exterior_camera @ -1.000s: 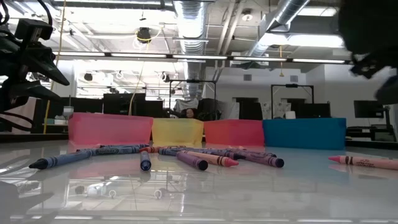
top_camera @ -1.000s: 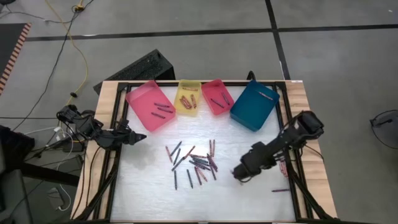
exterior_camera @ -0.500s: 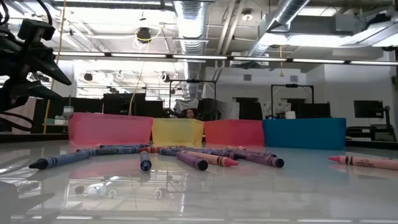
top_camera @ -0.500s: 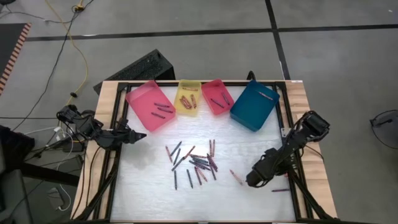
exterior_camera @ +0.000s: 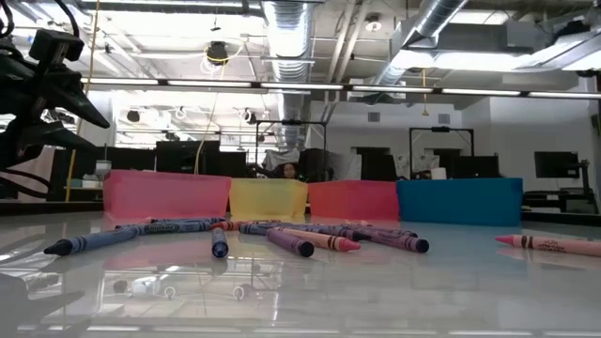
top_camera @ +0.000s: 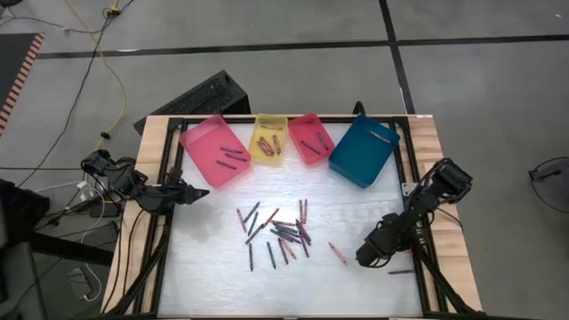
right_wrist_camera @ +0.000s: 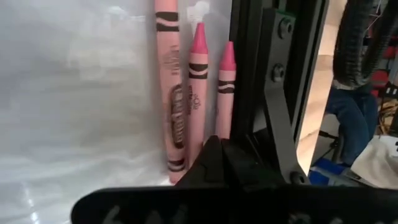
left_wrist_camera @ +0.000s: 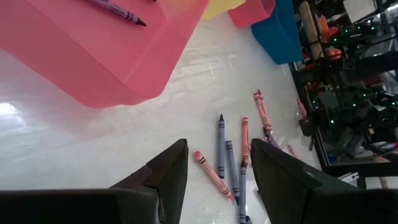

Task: Sort crayons
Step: Put the violet crayon into the pink bin

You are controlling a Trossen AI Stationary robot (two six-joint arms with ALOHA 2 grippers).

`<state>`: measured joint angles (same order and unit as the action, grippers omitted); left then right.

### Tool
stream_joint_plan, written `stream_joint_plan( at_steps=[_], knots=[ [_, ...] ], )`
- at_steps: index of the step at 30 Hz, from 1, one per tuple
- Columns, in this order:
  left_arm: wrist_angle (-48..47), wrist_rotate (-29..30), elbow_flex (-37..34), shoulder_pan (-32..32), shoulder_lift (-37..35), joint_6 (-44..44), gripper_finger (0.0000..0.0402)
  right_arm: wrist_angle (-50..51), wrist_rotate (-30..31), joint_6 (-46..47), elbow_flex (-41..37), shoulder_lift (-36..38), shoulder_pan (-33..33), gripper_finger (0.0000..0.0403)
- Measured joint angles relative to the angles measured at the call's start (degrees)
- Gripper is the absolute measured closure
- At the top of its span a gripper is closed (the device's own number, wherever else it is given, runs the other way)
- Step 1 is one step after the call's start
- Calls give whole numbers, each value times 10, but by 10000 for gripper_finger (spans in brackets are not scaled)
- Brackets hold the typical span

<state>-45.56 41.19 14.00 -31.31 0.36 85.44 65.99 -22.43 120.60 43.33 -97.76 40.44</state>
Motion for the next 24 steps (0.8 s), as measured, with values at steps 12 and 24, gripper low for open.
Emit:
stream_joint_plan(
  at_steps=[12,24],
  knots=[
    [0,4,0,0,0,2,236,-2,51,-19,50,0,-15,403],
    [0,31,0,0,0,9,236,39,47,43,40,0,15,403]
  ],
)
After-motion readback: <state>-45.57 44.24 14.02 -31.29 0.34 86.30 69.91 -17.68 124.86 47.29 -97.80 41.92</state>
